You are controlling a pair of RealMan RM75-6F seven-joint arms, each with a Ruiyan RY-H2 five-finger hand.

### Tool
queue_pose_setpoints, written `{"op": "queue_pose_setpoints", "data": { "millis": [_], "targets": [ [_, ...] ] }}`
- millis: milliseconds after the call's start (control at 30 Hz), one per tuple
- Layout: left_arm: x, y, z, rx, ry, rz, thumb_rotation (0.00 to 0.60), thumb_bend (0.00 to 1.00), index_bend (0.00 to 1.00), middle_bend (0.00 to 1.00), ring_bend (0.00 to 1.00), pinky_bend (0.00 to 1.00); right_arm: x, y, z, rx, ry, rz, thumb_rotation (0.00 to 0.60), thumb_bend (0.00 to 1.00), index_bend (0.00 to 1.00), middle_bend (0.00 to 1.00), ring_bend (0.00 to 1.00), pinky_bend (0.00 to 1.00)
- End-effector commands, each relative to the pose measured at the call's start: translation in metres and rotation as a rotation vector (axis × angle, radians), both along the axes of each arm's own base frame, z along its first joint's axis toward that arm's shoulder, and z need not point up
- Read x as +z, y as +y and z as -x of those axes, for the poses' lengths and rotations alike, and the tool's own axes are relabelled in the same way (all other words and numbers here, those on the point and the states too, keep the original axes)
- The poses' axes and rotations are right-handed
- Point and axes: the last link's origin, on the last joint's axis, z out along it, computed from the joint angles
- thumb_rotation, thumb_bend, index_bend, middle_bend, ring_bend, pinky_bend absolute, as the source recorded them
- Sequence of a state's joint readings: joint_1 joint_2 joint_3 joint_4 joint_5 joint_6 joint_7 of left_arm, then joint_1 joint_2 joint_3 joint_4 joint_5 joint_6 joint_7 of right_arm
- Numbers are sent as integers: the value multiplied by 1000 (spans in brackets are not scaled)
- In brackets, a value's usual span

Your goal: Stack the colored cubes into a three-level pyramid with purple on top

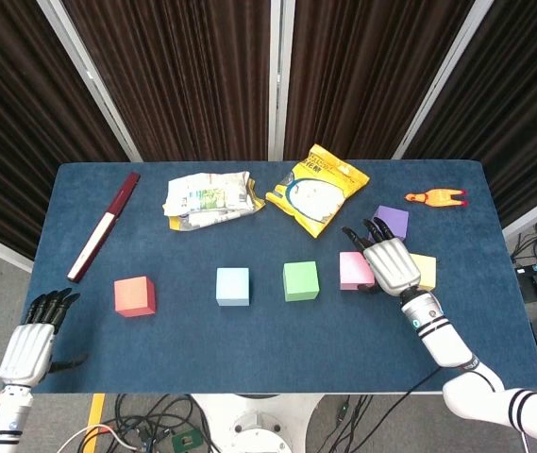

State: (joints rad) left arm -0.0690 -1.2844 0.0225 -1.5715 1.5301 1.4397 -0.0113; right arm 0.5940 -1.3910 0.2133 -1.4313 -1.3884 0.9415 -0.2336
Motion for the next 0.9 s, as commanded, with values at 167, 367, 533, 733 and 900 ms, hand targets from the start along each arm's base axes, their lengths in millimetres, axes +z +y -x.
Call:
{"op": "queue_pose_setpoints", "data": {
  "millis": [167,367,533,733,900],
  "targets": [
    [0,1,1,0,1,4,600,16,104,54,0,24,-23,-8,-7,0,-49,-63,600,101,0,478,46,0],
    [0,2,1,-2,-1,8,600,16,105,54,0,25,-29,-5,-1,-11,-73,-108,600,72,0,437,40,0],
    [-1,4,1,-5,-2,11,600,16,105,54,0,25,-24,-2,0,-26,-89,-151,600,0,0,236,0,0],
    [-1,4,1,-5,0,12,600,16,105,54,0,26,-22,-4,-1,-38,-81,-171,600,0,0,151,0,0],
    [-1,4,2,2,-3,13,600,16,105,54,0,25,-24,-6,-4,-37,-81,-165,600,0,0,236,0,0]
  ]
}}
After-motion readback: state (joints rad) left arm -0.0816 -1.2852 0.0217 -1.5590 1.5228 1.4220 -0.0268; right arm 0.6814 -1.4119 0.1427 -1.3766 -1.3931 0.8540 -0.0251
